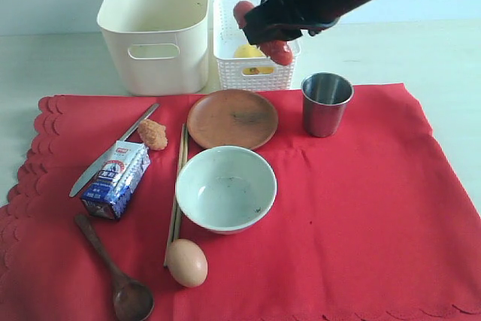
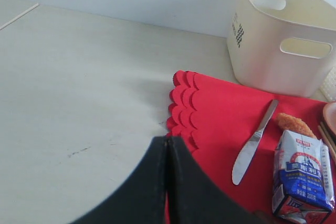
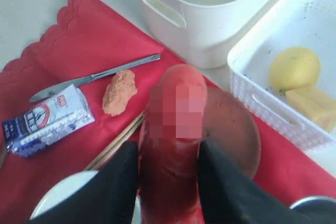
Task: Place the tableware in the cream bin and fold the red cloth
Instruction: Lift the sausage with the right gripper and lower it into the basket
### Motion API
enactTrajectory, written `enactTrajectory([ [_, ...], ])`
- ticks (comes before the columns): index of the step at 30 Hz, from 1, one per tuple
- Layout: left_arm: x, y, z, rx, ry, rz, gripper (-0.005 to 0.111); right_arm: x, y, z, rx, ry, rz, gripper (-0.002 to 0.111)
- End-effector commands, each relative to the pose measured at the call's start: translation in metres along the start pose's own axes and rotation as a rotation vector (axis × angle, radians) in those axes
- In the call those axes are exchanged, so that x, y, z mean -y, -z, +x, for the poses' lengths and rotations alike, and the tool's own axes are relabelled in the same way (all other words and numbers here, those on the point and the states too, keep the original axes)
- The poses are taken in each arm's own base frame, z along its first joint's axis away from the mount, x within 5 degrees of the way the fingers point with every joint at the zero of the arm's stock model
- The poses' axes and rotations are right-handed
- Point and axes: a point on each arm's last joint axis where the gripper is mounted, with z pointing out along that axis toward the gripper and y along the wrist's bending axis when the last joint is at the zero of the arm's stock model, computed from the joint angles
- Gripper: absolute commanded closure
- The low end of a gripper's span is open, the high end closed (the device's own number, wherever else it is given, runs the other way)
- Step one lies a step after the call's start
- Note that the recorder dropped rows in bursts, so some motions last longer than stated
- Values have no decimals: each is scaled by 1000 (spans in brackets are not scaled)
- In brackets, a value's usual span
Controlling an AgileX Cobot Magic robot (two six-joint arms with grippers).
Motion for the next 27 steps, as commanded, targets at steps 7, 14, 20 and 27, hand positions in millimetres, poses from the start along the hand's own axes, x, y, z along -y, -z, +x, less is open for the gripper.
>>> enactTrajectory([
  [7, 0, 0, 0, 8, -9, 7, 107, 37, -65, -49, 59, -78, 15, 108],
  [14, 0, 0, 0, 8, -9, 7, 107, 110, -89, -50, 97, -288, 80, 108],
  [20, 0, 0, 0, 8, -9, 7, 107, 136, -124, -43, 96, -333, 77, 108],
  [27, 0, 0, 0, 8, -9, 7, 107, 151, -157, -39, 102, -330, 78, 108],
])
